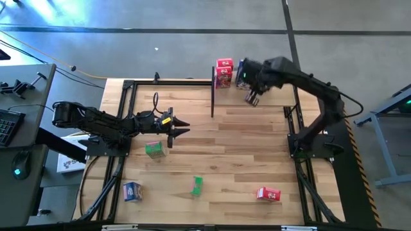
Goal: Stack cereal on shelf
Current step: Put the bottom green cereal box on the shelf and aligned with the other green cereal box
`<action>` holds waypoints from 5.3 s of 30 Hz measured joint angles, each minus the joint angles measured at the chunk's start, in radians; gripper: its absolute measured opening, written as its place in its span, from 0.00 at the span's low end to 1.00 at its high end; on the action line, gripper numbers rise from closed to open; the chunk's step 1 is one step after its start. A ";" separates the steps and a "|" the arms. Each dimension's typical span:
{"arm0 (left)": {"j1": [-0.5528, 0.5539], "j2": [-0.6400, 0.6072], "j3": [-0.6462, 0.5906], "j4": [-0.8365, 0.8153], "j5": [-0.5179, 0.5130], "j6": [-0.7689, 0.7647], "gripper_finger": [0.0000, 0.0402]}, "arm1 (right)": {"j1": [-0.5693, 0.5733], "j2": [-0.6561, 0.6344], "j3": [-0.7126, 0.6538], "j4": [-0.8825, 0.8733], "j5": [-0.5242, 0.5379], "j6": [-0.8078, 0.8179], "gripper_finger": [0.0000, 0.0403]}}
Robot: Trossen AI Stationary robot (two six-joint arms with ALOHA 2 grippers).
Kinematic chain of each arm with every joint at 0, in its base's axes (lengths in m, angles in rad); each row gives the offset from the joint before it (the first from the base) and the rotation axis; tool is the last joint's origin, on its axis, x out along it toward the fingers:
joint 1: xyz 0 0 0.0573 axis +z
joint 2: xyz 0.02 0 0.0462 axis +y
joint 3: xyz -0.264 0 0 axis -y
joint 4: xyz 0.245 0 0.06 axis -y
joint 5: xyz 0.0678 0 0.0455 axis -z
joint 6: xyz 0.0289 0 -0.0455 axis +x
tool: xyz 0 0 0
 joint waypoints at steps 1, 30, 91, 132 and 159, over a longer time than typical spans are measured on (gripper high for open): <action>0.000 0.000 0.000 0.001 0.000 0.004 0.25 | 0.036 -0.010 -0.008 -0.002 -0.008 0.052 0.00; 0.065 -0.001 0.012 0.003 -0.017 0.020 0.00 | 0.812 0.351 -0.037 0.725 -0.269 1.509 0.18; 0.032 0.000 0.012 0.000 0.065 0.074 0.00 | 0.847 0.760 0.509 0.406 -0.225 1.878 0.79; 0.118 -0.026 -0.001 -0.038 0.127 0.013 0.00 | 0.720 0.648 0.509 0.099 -0.269 1.291 0.45; 0.184 -0.188 -0.072 -0.080 0.236 -0.067 0.00 | 0.235 0.106 0.259 -0.029 -0.256 0.030 0.45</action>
